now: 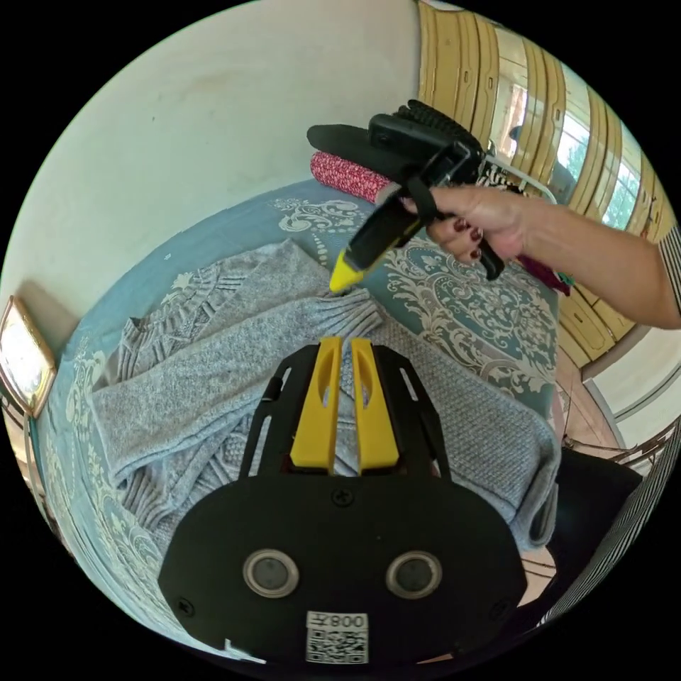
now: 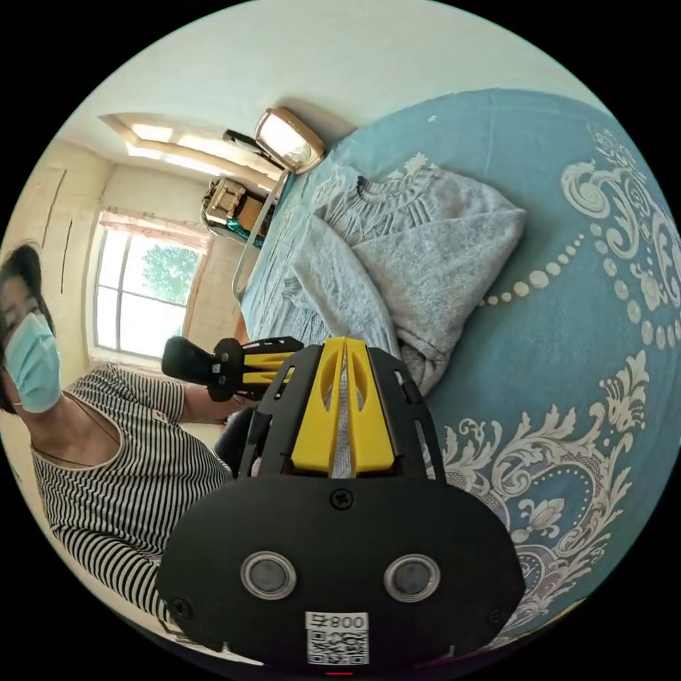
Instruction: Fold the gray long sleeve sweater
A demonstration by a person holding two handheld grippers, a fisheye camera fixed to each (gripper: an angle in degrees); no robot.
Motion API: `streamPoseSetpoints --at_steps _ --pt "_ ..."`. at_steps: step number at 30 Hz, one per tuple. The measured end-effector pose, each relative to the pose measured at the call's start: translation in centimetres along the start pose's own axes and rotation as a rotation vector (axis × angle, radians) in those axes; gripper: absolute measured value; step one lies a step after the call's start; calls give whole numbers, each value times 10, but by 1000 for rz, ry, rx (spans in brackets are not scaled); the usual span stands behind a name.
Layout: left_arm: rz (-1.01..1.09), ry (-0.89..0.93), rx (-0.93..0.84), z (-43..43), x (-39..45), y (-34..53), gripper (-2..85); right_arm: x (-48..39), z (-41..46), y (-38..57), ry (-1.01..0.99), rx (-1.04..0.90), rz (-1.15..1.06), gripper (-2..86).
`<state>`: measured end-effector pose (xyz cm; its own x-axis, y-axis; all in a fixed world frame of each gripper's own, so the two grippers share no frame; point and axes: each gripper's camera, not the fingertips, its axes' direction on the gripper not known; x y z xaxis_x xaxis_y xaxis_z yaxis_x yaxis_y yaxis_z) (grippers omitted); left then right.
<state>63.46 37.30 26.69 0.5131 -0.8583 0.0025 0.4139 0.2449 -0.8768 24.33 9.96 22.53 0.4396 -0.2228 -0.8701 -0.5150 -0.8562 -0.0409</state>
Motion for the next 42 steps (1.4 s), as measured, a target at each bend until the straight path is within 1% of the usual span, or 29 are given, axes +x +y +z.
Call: streamPoseSetpoints --at_steps 2,3,5,7,9,11,14,15,17,18,19,24,27,28,30,34,36,38,40,42 --pt "-83 -70 19 -17 -30 12 7 -10 41 -3 168 -107 5 1" --pt "-112 -99 17 -21 -41 16 7 -9 50 -3 202 -132 16 1" --pt "-251 -222 -9 -34 -93 38 5 -12 51 0 166 -104 42 0" --pt "-364 -268 -25 -41 -134 58 4 -27 49 2 220 -107 30 0" --pt "-454 -278 -39 -43 -169 78 3 -44 49 3 282 -102 24 0" --pt "-530 -275 -123 -31 -199 101 2 -66 56 1 283 -91 5 0" --pt "-540 -232 -80 -35 -206 115 2 -104 73 -14 335 -63 -70 0" --pt "-530 -241 -73 -37 -205 115 2 -113 78 -20 341 -53 -93 0" --pt "-496 -321 -43 -46 -199 119 1 -143 101 -49 320 -21 -178 0" --pt "-490 -333 -58 -45 -199 121 1 -150 109 -59 315 -21 -196 0" --pt "-481 -342 -126 -36 -204 126 1 -162 125 -79 318 -13 -229 0" --pt "-489 -284 -80 -38 -215 148 1 -203 195 -167 317 -14 -320 1" --pt "-482 -288 -65 -37 -215 159 1 -226 233 -209 382 -1 -360 1" --pt "-476 -292 -71 -37 -215 162 1 -230 249 -222 436 -10 -364 1" --pt "-476 -291 -76 -36 -216 166 1 -227 279 -239 503 -83 -345 1" --pt "-495 -242 -53 -42 -224 183 1 -235 285 -237 491 -100 -360 2" --pt "-495 -233 -8 -54 -220 190 1 -245 269 -215 506 -70 -380 2" --pt "-483 -249 42 -69 -212 200 1 -253 236 -167 512 -15 -400 2" --pt "-480 -253 6 -64 -211 207 1 -249 213 -122 509 33 -369 1" --pt "-495 -237 -96 -44 -218 216 1 -236 206 -87 501 43 -318 1"
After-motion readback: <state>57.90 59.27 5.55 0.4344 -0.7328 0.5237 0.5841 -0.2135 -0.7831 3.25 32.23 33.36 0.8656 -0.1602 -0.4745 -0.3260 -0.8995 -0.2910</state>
